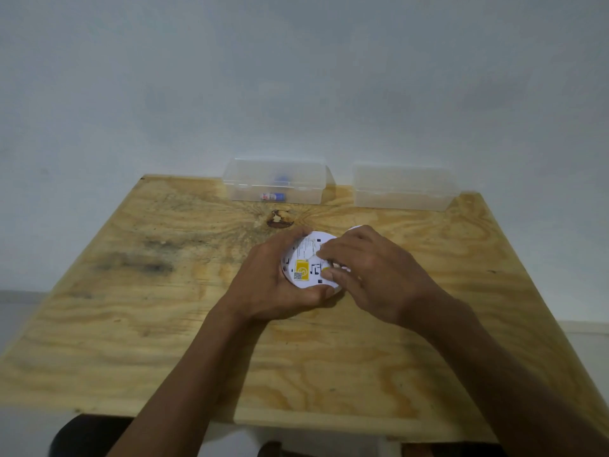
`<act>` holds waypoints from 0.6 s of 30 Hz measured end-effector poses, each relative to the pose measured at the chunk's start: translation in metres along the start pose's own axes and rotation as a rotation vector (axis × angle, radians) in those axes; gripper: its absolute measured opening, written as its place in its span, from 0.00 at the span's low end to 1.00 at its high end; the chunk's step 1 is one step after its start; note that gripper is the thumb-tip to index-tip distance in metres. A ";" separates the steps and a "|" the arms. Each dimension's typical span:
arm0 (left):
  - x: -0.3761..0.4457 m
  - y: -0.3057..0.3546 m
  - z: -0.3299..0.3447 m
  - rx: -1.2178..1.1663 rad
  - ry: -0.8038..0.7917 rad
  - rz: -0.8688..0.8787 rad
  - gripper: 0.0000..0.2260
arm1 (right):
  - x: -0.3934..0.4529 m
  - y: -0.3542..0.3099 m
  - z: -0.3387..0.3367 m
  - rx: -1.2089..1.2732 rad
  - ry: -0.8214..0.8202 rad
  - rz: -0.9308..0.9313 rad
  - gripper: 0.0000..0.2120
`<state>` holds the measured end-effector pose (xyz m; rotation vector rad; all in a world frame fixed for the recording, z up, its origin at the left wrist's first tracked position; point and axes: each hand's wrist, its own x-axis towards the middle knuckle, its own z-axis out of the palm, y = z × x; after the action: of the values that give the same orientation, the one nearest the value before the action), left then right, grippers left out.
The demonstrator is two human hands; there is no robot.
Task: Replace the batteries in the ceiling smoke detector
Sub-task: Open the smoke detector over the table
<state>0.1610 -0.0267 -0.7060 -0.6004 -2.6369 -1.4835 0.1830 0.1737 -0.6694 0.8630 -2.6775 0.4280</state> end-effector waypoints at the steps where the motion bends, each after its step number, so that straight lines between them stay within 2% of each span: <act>1: 0.000 -0.002 0.000 0.005 -0.005 -0.003 0.40 | 0.001 0.000 0.001 -0.004 0.037 0.000 0.17; 4: 0.000 -0.001 -0.001 0.013 0.001 0.014 0.40 | 0.007 -0.003 0.008 0.010 0.178 0.032 0.15; 6: 0.000 0.001 0.000 0.002 0.003 0.040 0.37 | 0.013 -0.008 0.013 0.091 0.206 0.103 0.13; 8: -0.002 0.002 0.000 0.006 -0.005 0.039 0.37 | 0.020 -0.013 0.011 0.284 0.230 0.219 0.11; 11: -0.003 -0.001 -0.001 0.060 0.001 -0.003 0.43 | 0.027 -0.013 -0.003 0.632 0.301 0.470 0.12; 14: -0.004 -0.001 0.000 0.058 -0.009 -0.024 0.47 | 0.025 -0.003 -0.014 0.564 0.200 0.512 0.09; 18: -0.004 -0.001 0.002 0.097 0.000 -0.009 0.43 | 0.014 0.005 -0.005 0.343 0.017 0.497 0.05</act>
<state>0.1646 -0.0270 -0.7085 -0.5814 -2.6960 -1.3487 0.1699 0.1724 -0.6603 0.2483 -2.8289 1.0222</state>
